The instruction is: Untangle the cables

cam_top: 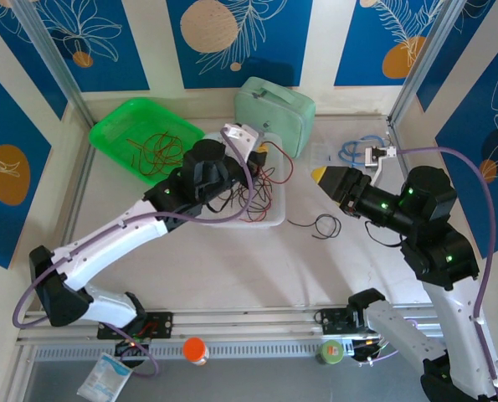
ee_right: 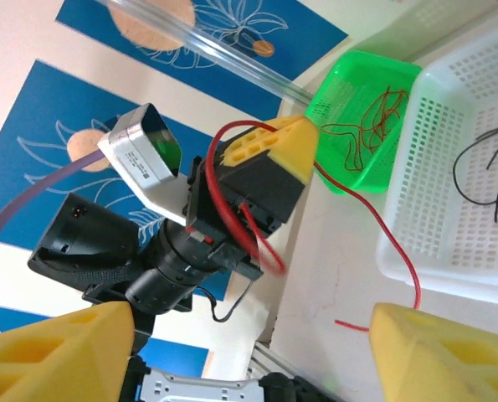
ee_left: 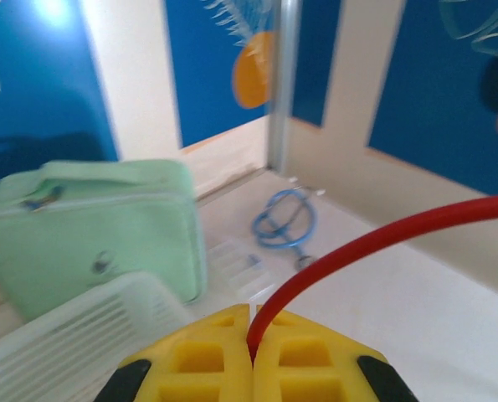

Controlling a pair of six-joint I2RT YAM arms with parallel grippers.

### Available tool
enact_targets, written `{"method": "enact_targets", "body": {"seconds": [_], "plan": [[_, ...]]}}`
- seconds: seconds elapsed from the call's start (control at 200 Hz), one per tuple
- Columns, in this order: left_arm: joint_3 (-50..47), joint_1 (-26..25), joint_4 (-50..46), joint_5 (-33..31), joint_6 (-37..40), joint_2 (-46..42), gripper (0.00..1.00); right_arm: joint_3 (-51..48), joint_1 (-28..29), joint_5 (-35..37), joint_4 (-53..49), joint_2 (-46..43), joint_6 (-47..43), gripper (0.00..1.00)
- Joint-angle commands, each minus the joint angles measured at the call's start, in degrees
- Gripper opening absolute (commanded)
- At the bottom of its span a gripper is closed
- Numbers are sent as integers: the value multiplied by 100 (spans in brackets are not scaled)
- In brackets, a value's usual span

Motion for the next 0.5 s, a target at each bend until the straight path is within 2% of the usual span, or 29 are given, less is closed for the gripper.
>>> {"method": "enact_targets", "body": {"seconds": [0.0,0.05,0.15,0.305,0.495], "plan": [[233,462,-782,-800,-226,-163,0,-52,-4,533,-520,20,-295,83],[285,759,-1021,-902,-328,-176,0,-66,-4,796,-739,22,-411,88],[387,1414,-1353,-997,-488,-168,0,-136,-3,1272,-1138,37,-615,92],[652,2458,-1462,-972,-567,111,0,-493,-4,1543,-1345,70,-739,91],[966,3466,-1108,-1118,-654,1029,0,-1048,-4,1733,-1488,179,-800,91]]}}
